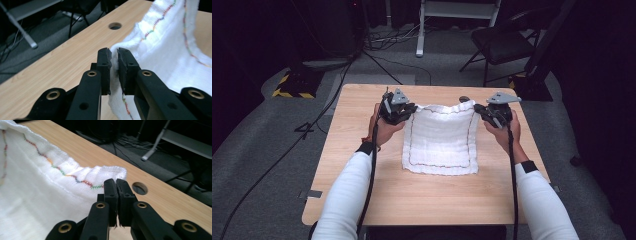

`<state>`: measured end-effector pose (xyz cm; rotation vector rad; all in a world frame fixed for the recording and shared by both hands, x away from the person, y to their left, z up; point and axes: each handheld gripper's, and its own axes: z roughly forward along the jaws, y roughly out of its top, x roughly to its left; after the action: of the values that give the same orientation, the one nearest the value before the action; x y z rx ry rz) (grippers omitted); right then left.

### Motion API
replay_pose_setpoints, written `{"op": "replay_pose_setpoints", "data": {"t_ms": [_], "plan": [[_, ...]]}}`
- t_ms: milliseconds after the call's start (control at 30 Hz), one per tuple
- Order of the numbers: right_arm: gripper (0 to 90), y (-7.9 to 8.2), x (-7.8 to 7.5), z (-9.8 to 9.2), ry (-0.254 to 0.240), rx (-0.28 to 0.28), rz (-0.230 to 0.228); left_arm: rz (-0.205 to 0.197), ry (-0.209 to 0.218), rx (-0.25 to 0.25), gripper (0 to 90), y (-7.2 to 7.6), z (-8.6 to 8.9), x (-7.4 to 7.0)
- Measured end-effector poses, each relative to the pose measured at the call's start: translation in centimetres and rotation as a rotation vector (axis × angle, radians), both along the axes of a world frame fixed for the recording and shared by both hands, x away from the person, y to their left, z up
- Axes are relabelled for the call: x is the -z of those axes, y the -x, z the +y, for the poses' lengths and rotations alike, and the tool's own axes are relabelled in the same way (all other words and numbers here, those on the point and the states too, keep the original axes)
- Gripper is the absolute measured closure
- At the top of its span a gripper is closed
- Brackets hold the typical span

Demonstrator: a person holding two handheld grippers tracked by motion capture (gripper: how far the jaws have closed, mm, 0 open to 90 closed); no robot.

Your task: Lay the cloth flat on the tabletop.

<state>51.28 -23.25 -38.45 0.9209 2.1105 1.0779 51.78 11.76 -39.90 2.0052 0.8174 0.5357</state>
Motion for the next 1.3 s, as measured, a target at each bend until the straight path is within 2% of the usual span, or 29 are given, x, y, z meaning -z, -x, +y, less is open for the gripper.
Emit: {"op": "replay_pose_setpoints", "data": {"t_ms": [67, 100, 133, 167, 233, 333, 400, 500, 600, 700, 767, 800, 867, 900, 967, 1033, 1167, 1233, 1300], "plan": [[83.0, -1.4, 0.8, 0.4, 0.023, 0.04, 0.012, 0.016, -0.013, -0.089, 70.9, -1.1, -0.1, 0.8], [78.9, -2.2, 1.2, 0.7, 0.029, 0.07, 0.018, 0.043, -0.009, -0.123, 66.4, -1.6, 0.0, 1.2], [76.3, -2.8, 1.7, 0.9, 0.049, 0.098, 0.028, 0.062, -0.01, -0.135, 66.8, -2.0, 0.1, 1.7], [75.0, -3.2, 2.1, 1.0, 0.068, 0.113, 0.035, 0.07, -0.034, -0.152, 64.2, -2.2, 0.1, 2.2], [70.8, -3.4, 2.6, 1.0, 0.066, 0.13, 0.056, 0.09, -0.062, -0.13, 56.7, -2.1, 0.0, 2.8], [63.6, -3.0, 3.2, 0.4, 0.045, 0.099, 0.115, 0.11, -0.11, -0.075, 45.0, -0.9, -0.4, 3.6], [61.8, -2.4, 3.6, 0.1, 0.059, 0.072, 0.138, 0.112, -0.154, -0.043, 39.0, 0.0, -0.5, 4.1], [59.2, -0.7, 4.5, -0.6, 0.058, 0.006, 0.181, 0.145, -0.168, 0.029, 34.3, 2.0, -0.4, 5.0], [58.5, 1.5, 5.3, -1.1, 0.077, -0.061, 0.212, 0.171, -0.183, 0.091, 29.6, 3.9, -0.2, 6.0], [57.3, 3.6, 6.3, -1.8, 0.057, -0.129, 0.259, 0.194, -0.196, 0.141, 28.5, 5.5, -0.1, 6.7], [56.7, 4.8, 7.0, -2.0, 0.076, -0.155, 0.27, 0.215, -0.223, 0.162, 29.9, 6.3, -0.1, 7.1], [56.6, 5.4, 7.3, -2.1, 0.069, -0.177, 0.281, 0.225, -0.228, 0.177, 30.7, 6.7, 0.0, 7.3], [56.9, 6.4, 7.9, -2.2, 0.087, -0.199, 0.295, 0.233, -0.233, 0.199, 38.8, 7.6, 0.2, 7.4], [57.8, 6.8, 8.1, -2.2, 0.098, -0.213, 0.301, 0.241, -0.23, 0.225, 45.9, 7.9, 0.3, 7.5], [62.9, 7.6, 8.4, -2.4, 0.096, -0.241, 0.316, 0.258, -0.226, 0.257, 51.2, 8.4, 0.6, 7.6], [63.5, 8.3, 8.8, -2.5, 0.087, -0.272, 0.336, 0.271, -0.236, 0.283, 55.7, 8.8, 0.7, 7.8], [62.0, 9.4, 9.6, -2.3, 0.126, -0.298, 0.363, 0.297, -0.238, 0.283, 57.2, 9.1, 0.8, 8.4], [62.2, 9.7, 9.9, -2.2, 0.139, -0.302, 0.372, 0.293, -0.237, 0.287, 58.2, 9.2, 0.9, 8.7], [65.0, 9.7, 10.0, -2.5, 0.126, -0.297, 0.381, 0.294, -0.231, 0.292, 61.1, 9.2, 1.0, 8.7]]}}
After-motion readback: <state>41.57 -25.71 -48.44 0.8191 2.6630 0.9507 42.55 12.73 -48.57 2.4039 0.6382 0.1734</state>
